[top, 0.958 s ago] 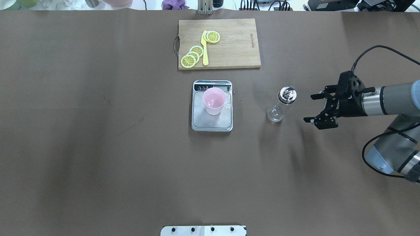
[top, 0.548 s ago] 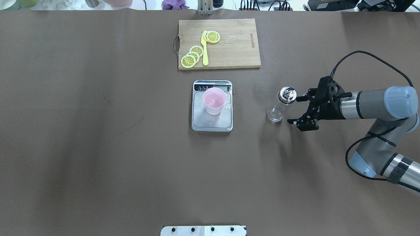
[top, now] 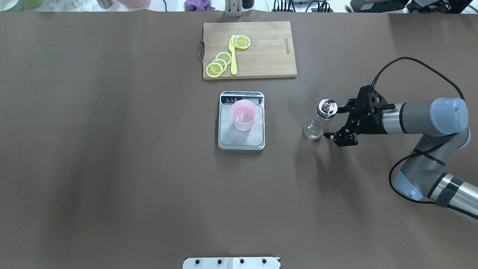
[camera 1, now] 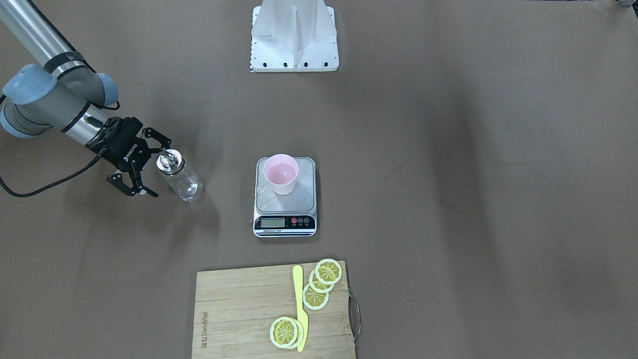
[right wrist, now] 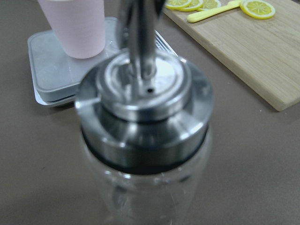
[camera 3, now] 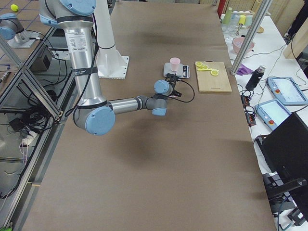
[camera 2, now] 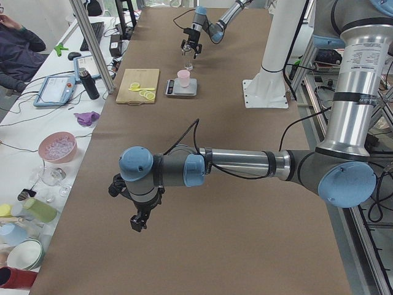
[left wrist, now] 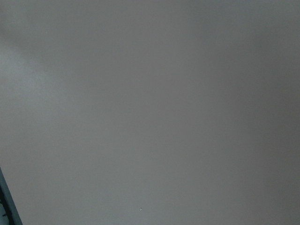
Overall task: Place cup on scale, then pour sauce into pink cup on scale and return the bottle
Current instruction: 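Approach the glass sauce bottle with the right gripper and grasp its neck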
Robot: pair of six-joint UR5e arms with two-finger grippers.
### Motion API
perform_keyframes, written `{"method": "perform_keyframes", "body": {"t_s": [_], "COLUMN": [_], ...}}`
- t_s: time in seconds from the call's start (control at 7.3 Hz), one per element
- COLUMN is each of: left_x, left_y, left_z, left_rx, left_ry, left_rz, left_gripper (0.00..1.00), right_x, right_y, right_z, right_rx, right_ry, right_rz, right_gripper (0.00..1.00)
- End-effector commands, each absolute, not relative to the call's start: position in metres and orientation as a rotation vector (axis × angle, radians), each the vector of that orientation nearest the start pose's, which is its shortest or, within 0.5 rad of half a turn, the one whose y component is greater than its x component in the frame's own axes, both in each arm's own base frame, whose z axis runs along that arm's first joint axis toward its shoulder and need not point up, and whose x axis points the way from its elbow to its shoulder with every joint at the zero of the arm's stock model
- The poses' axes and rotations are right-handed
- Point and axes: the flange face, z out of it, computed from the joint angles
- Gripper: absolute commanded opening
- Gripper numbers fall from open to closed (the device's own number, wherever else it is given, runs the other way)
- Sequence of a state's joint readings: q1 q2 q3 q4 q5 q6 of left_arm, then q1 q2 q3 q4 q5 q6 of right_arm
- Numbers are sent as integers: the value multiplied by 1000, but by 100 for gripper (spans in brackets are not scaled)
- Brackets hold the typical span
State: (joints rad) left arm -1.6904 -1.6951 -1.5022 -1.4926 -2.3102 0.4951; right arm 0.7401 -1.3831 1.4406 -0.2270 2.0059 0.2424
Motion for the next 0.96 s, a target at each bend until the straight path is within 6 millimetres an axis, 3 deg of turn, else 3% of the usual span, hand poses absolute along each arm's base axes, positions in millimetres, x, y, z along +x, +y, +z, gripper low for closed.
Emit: {"method": "perform_keyframes", "body": {"t_s": [0.0,0.27,0.82], "left_x": [-130,-130,-130], "left_y": [-531,-531,-531], "left_z": [636,635,636], "left_rx": [207,209,207], "left_ry": [714,714,714], "left_rz": [352,351,352], "left_gripper": [98,98,98], "right_x": [-372,-380,-392], "right_y": [-452,-445,-453], "right_z": [476,475,466], "right_rx": [1021,1015,1033], "right_ry": [-1046,-1055,-1054], "right_rz": [-795,-808,-803], "right_gripper": [99,99,99]}}
